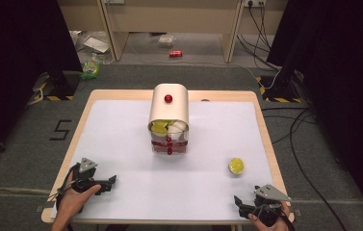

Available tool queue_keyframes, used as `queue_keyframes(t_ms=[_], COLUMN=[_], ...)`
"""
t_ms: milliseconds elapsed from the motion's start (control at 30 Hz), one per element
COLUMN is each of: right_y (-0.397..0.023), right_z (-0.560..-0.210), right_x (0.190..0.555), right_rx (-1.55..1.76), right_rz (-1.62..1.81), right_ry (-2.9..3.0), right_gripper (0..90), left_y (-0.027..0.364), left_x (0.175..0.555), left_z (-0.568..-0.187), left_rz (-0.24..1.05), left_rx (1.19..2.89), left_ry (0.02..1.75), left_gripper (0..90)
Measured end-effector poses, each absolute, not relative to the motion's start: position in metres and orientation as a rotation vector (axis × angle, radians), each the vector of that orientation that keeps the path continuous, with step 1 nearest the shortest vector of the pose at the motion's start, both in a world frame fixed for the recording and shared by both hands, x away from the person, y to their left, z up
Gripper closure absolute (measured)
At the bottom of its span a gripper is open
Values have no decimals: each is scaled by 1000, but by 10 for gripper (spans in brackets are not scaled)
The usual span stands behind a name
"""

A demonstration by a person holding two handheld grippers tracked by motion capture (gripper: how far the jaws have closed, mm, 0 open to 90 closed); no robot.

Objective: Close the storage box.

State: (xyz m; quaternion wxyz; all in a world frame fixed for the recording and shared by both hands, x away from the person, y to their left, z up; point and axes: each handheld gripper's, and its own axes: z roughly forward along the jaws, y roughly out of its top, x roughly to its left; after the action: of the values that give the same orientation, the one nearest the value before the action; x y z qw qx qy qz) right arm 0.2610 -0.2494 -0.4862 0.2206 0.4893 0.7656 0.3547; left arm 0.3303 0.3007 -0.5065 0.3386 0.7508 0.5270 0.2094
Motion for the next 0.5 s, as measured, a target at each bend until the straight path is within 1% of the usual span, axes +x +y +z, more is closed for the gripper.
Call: queue_keyframes(t_ms=[500], right_y=[-251], right_z=[-487], right_x=[258], right_rx=[1346], right_rz=[965], right_ry=[2124], right_gripper=[157], left_y=[301], left_x=[330], left_z=[-507], left_rz=[546], left_rx=[1956], left_ry=[1373], left_gripper=[2])
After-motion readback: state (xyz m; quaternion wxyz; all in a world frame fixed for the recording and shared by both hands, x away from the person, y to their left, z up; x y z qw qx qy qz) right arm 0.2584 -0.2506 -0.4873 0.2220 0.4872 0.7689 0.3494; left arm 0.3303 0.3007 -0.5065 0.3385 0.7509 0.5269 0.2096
